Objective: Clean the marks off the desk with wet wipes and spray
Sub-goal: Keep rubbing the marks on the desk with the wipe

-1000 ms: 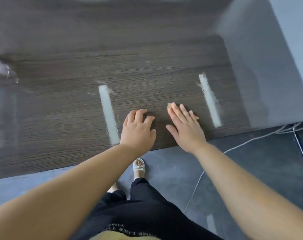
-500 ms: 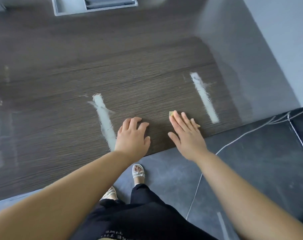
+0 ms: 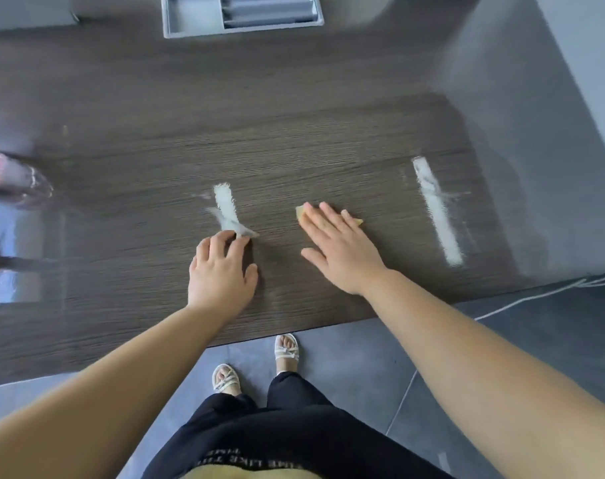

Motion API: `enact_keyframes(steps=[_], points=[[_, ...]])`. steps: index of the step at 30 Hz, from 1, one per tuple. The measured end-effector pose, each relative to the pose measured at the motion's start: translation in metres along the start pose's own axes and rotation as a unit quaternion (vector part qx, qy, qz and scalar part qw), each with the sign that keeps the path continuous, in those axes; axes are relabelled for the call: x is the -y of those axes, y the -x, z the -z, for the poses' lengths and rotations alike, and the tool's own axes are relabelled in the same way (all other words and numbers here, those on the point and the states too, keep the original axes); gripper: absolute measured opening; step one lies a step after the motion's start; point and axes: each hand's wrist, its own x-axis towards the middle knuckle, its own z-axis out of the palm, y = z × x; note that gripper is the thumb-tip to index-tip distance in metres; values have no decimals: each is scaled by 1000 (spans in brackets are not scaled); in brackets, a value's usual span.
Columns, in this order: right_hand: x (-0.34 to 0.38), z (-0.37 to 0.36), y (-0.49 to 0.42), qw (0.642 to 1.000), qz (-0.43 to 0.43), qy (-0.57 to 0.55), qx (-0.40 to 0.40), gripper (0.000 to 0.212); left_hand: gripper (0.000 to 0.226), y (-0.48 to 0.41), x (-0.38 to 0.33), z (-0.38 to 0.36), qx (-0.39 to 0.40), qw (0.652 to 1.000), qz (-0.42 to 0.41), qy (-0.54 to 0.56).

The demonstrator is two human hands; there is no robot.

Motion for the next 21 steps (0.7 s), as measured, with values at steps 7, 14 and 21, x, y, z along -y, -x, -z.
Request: enact_keyframes(steps=[7, 14, 21], points=[[-13, 18, -48, 971, -228, -50, -49, 63, 50, -4, 8, 7, 10, 1000, -3, 19], [31, 16, -45, 988, 140, -58, -43, 53, 43, -4, 28, 15, -8, 995, -9, 102], [74, 20, -44, 980, -75, -83, -167, 38, 40, 3, 40, 9, -21, 994, 2, 108]])
